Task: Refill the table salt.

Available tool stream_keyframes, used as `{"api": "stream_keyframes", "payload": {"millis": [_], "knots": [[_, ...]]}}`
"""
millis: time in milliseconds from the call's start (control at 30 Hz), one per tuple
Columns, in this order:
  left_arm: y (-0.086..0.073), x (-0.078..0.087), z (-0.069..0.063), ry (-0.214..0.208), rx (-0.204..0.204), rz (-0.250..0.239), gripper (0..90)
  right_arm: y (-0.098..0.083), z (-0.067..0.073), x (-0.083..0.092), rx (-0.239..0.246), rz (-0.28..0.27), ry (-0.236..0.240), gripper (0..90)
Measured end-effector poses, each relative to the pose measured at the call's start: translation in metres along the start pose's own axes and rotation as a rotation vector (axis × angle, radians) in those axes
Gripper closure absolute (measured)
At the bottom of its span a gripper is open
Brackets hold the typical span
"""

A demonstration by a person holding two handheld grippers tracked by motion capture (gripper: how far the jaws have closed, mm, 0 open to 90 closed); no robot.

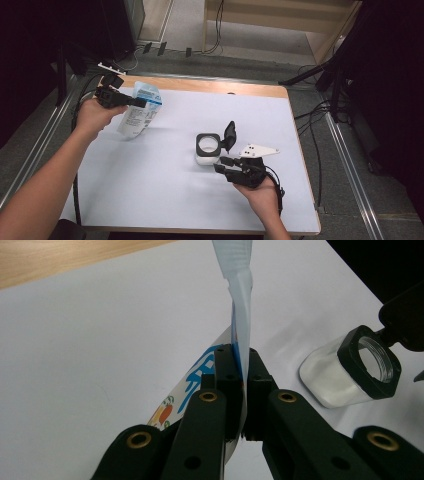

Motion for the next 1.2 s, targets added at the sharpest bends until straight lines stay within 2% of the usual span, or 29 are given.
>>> {"api": "stream_keyframes", "payload": {"millis": [600, 967, 1200], "knots": [[-0.042, 0.031, 0.009, 0.009, 0.016, -0.040, 89.7, 0.002, -0.003, -0.003, 0.002, 0.005, 0.004, 62.0], [-0.070, 0.043, 0.019, -0.007, 0.061, -0.081, 89.2, 0.004, -0.003, -0.009, 0.006, 0.013, 0.016, 61.8], [-0.077, 0.045, 0.019, -0.005, 0.062, -0.087, 88.6, 0.007, -0.003, -0.011, 0.011, 0.012, 0.021, 61.8]]}}
Point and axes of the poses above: each handheld gripper's, and its own axes: x roughly backward along the jaws, y roughly out of its top, z roughly to its left, the point moved 5 cm from there along -x, roughly forward along the jaws, and after that the axes turned 11 degrees about z, right-handed, at the moved point
